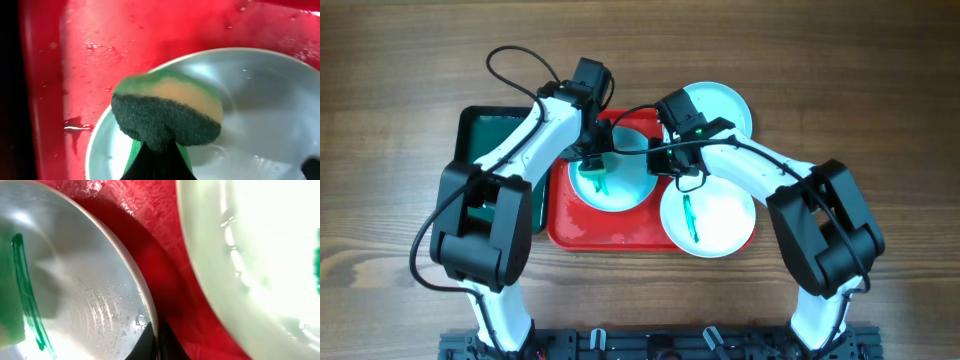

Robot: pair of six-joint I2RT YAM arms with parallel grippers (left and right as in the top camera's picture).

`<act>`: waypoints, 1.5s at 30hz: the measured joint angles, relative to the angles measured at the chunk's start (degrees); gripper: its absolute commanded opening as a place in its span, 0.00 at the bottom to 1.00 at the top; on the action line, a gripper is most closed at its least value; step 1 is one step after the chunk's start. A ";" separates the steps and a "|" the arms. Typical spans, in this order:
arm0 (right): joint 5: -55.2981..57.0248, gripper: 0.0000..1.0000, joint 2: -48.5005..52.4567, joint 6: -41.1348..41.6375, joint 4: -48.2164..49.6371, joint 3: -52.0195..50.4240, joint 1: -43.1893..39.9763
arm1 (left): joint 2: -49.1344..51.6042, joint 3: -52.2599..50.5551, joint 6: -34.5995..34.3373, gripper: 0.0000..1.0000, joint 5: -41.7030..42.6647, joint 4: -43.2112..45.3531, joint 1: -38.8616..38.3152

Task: Clean dirty plates on tray and stack at the side

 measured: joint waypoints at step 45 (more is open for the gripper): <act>3.34 0.04 -0.22 -0.07 0.90 0.00 -0.76 | -0.31 -8.07 0.13 0.04 1.75 23.58 -4.26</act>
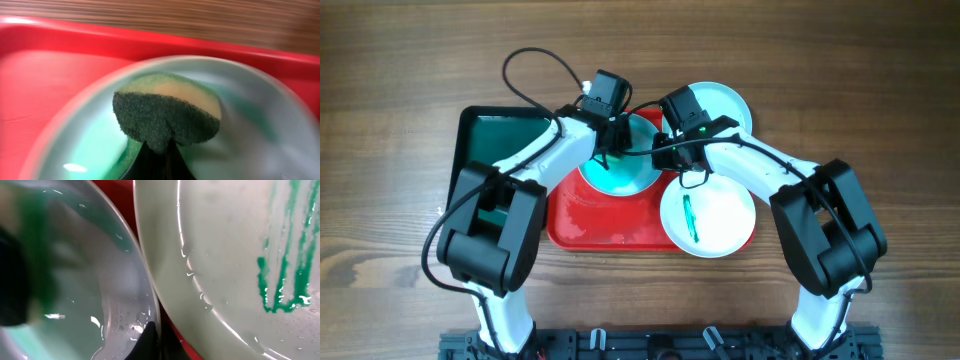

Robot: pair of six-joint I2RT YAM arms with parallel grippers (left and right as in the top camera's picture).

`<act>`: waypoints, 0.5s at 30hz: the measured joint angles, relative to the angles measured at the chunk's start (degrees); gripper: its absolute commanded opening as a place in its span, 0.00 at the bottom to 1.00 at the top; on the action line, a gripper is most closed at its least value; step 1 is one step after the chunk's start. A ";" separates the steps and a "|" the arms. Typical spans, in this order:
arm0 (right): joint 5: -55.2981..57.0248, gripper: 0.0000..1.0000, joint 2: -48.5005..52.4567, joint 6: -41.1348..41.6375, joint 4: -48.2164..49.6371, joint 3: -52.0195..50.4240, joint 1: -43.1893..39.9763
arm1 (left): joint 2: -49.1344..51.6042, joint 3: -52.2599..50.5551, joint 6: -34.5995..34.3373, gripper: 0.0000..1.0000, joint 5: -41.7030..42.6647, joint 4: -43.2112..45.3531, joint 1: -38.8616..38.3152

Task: Clean dirty plates on tray and stack at the side
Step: 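Scrub the plate held by the right gripper with the left-gripper sponge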

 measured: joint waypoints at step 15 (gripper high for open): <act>0.15 0.04 0.00 -0.61 -0.02 0.00 -0.02 | 0.24 -0.04 6.95 0.04 8.31 -0.15 -0.26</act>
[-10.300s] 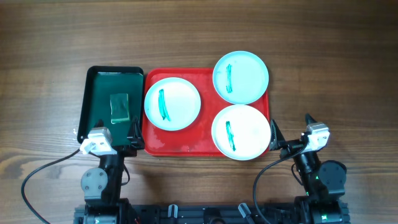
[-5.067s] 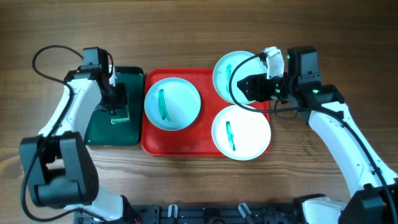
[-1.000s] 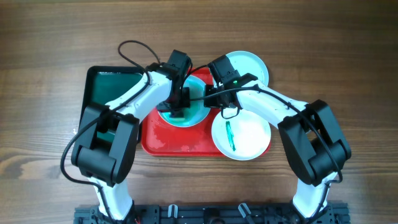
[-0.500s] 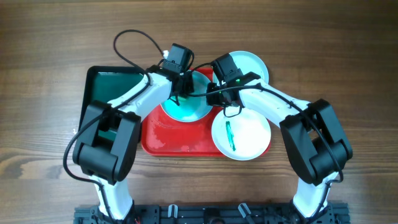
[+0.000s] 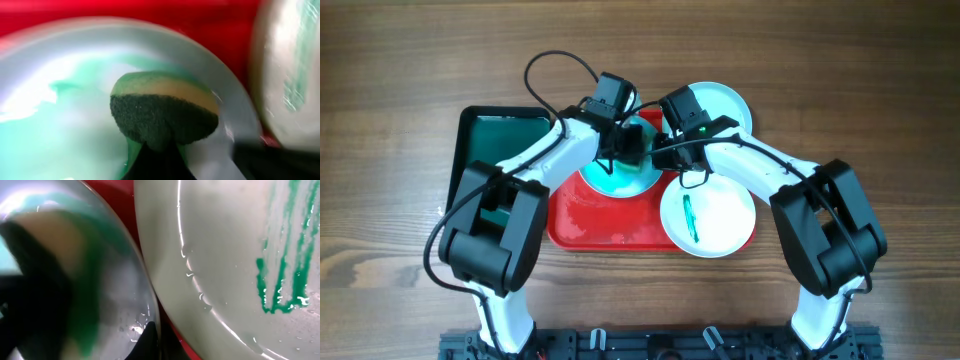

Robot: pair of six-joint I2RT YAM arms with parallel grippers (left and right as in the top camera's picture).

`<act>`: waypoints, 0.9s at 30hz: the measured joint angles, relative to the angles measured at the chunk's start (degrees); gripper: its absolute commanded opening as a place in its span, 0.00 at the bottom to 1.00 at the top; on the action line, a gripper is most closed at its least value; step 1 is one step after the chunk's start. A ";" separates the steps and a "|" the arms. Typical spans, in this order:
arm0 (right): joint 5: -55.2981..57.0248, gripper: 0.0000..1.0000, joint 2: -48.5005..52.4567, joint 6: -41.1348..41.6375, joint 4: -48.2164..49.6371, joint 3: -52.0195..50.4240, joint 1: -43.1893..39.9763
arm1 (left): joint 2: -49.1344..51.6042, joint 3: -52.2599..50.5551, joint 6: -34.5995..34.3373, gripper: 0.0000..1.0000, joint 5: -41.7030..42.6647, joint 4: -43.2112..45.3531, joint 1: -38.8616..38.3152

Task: Clean dirty plates on tray and stack at the side
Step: 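Scrub the plate held by the right gripper with the left-gripper sponge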

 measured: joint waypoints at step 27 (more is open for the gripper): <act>-1.51 0.04 0.00 -2.38 -0.02 0.00 0.39 | 0.31 0.00 -4.83 0.04 14.34 -5.62 -0.20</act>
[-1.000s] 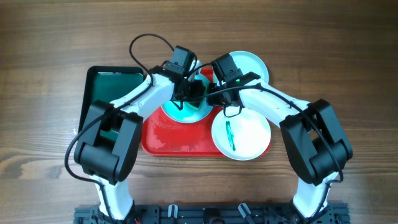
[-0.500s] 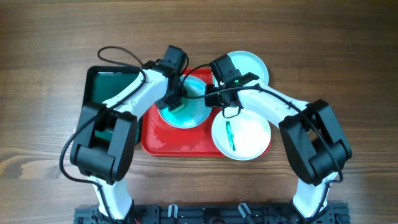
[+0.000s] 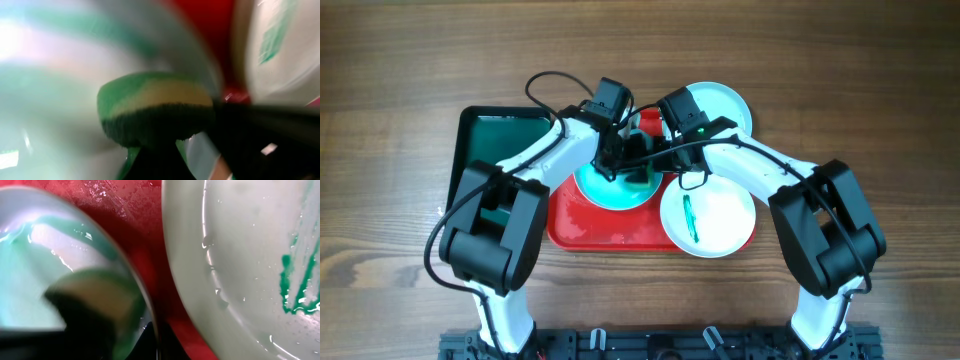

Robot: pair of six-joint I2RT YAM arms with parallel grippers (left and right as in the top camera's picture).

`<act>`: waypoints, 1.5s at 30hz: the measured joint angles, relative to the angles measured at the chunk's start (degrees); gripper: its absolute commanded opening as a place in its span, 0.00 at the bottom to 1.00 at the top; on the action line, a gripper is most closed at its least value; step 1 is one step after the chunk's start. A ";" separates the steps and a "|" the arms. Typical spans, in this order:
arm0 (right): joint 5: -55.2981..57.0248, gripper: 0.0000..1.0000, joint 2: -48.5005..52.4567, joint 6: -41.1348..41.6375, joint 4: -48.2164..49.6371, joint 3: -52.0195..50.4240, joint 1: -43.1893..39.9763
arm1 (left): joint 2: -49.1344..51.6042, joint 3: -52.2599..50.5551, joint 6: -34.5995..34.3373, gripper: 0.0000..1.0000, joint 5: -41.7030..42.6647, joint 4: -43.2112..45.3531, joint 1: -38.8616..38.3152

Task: Clean dirty plates on tray and stack at the side
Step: 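Scrub the plate held by the right gripper with the left-gripper sponge, then carry the scrubbed plate with the right gripper to the table right of the tray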

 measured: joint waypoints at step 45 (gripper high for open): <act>27.61 0.04 -15.21 -7.89 -7.74 0.00 6.40 | -10.47 13.27 -7.15 0.04 -24.00 -27.36 18.38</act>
